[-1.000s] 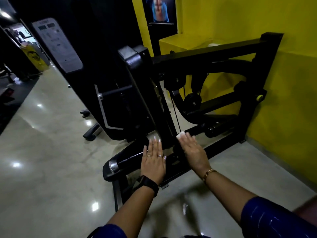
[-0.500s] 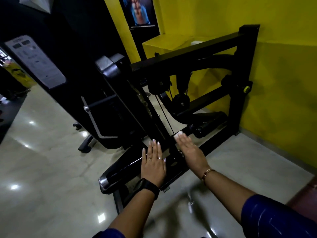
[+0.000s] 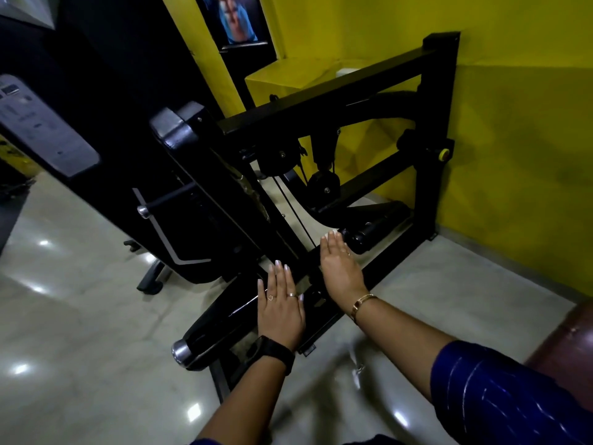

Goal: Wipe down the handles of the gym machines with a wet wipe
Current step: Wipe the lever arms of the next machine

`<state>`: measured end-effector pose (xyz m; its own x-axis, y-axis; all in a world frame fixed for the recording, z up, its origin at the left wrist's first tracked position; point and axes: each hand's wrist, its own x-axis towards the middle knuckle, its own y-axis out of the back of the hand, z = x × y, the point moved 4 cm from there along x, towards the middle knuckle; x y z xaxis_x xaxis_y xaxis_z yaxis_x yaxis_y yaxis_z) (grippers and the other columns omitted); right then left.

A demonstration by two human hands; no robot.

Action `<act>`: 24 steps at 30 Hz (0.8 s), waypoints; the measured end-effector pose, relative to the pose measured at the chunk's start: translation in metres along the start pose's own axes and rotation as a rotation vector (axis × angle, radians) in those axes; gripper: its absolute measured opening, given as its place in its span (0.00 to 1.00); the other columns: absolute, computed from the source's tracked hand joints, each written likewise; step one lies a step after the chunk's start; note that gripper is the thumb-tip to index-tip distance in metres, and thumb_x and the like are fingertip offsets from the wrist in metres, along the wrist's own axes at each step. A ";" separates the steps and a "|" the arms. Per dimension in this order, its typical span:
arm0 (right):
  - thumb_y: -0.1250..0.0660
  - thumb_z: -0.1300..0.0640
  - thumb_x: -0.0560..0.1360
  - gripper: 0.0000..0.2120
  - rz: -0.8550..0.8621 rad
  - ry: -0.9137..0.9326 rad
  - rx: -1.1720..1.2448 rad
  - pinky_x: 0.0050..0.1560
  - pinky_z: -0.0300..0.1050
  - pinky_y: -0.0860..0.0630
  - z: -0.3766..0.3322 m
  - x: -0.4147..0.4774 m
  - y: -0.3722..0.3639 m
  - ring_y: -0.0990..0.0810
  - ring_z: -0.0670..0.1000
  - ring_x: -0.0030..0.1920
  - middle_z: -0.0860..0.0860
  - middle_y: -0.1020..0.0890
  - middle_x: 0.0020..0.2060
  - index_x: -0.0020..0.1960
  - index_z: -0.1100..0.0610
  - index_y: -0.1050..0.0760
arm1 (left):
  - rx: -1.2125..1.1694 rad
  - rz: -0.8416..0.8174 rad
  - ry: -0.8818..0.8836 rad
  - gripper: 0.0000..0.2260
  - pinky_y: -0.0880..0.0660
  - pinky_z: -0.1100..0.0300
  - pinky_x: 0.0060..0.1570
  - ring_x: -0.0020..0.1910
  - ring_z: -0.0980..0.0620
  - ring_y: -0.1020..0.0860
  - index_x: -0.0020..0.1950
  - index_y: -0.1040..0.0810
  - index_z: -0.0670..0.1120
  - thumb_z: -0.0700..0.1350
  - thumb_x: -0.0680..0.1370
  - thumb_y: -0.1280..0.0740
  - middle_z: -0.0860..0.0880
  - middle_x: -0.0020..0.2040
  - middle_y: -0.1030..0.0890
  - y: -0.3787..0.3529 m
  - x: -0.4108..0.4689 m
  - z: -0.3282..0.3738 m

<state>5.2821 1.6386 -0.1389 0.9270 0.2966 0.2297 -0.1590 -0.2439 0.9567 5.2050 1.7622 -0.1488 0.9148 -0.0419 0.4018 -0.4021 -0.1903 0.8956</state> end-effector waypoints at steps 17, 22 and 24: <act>0.41 0.74 0.72 0.31 0.119 0.338 0.243 0.71 0.41 0.40 -0.021 -0.044 0.001 0.37 0.58 0.74 0.59 0.39 0.74 0.74 0.66 0.41 | -0.033 -0.056 0.003 0.28 0.54 0.50 0.74 0.77 0.45 0.47 0.74 0.36 0.38 0.50 0.77 0.48 0.39 0.74 0.35 0.002 -0.002 -0.003; 0.38 0.76 0.61 0.37 0.135 0.375 0.262 0.55 0.42 0.22 -0.015 -0.047 0.004 0.28 0.56 0.68 0.60 0.29 0.70 0.70 0.63 0.30 | -0.046 -0.079 -0.023 0.28 0.52 0.51 0.74 0.77 0.45 0.44 0.75 0.42 0.39 0.50 0.77 0.48 0.39 0.75 0.35 0.001 -0.004 -0.006; 0.38 0.79 0.59 0.41 0.126 0.245 0.243 0.56 0.42 0.22 0.008 -0.038 0.014 0.31 0.56 0.70 0.61 0.32 0.71 0.71 0.63 0.32 | -0.056 -0.105 -0.029 0.27 0.51 0.51 0.73 0.74 0.45 0.38 0.75 0.42 0.39 0.50 0.77 0.48 0.39 0.74 0.33 0.003 -0.004 -0.007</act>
<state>5.2476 1.6168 -0.1356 0.7917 0.4556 0.4069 -0.1540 -0.4958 0.8547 5.1999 1.7689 -0.1465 0.9524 -0.0529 0.3001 -0.3047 -0.1400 0.9421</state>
